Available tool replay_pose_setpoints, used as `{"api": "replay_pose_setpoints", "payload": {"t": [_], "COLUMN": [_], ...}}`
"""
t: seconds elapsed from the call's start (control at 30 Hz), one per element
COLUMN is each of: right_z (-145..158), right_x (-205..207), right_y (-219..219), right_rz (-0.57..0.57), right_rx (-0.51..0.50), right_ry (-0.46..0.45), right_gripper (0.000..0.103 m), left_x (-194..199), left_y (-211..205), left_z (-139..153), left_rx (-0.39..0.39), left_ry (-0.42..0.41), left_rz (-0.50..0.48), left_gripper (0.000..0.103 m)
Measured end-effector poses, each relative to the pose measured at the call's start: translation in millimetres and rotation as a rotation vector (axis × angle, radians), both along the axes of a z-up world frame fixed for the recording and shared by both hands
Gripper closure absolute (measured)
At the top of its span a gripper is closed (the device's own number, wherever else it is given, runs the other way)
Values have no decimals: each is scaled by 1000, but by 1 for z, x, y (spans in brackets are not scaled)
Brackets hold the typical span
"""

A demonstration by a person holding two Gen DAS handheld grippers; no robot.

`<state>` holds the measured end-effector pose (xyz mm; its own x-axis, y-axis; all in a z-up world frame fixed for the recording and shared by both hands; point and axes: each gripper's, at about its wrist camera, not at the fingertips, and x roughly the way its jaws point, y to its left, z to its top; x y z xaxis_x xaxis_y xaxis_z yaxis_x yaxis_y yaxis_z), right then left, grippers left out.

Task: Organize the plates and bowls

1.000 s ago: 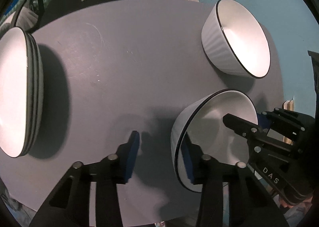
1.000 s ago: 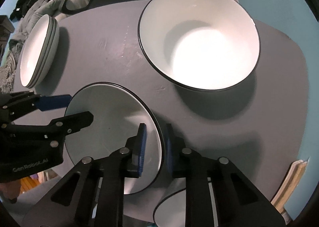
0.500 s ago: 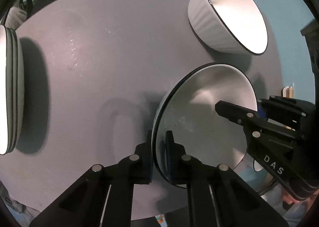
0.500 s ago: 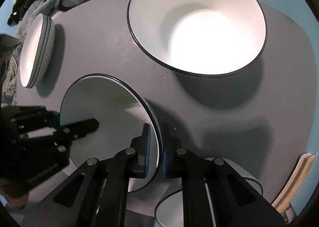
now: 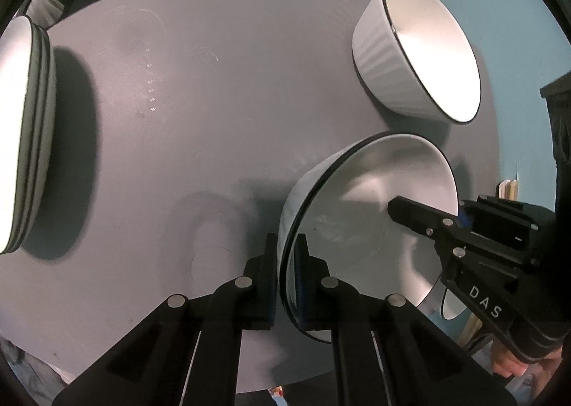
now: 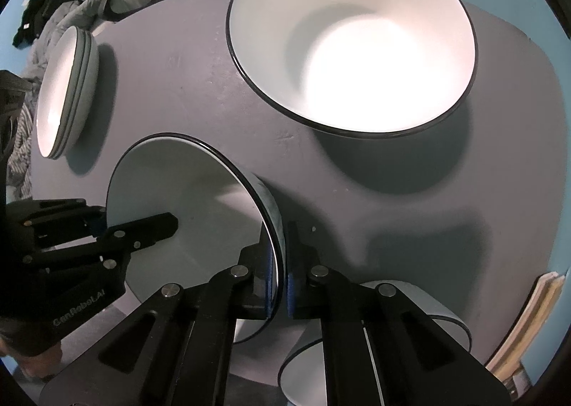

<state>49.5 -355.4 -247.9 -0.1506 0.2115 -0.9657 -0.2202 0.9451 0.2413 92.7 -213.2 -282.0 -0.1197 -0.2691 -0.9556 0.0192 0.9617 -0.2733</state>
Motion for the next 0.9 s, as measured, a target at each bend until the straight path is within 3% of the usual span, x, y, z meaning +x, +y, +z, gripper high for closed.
{"api": "replay_pose_setpoints", "payload": {"t": [0.9], "right_z": [63], "right_x": [26], "right_y": [-21], "right_rz": [-135], "right_rx": [7], "right_ry": [-58], "right_gripper": [98], "left_x": [37], "left_y": [7], "left_z": [75], "left_rx": [-43], "left_ry": [-100], "left_rz": [-85], "left_gripper": [96]}}
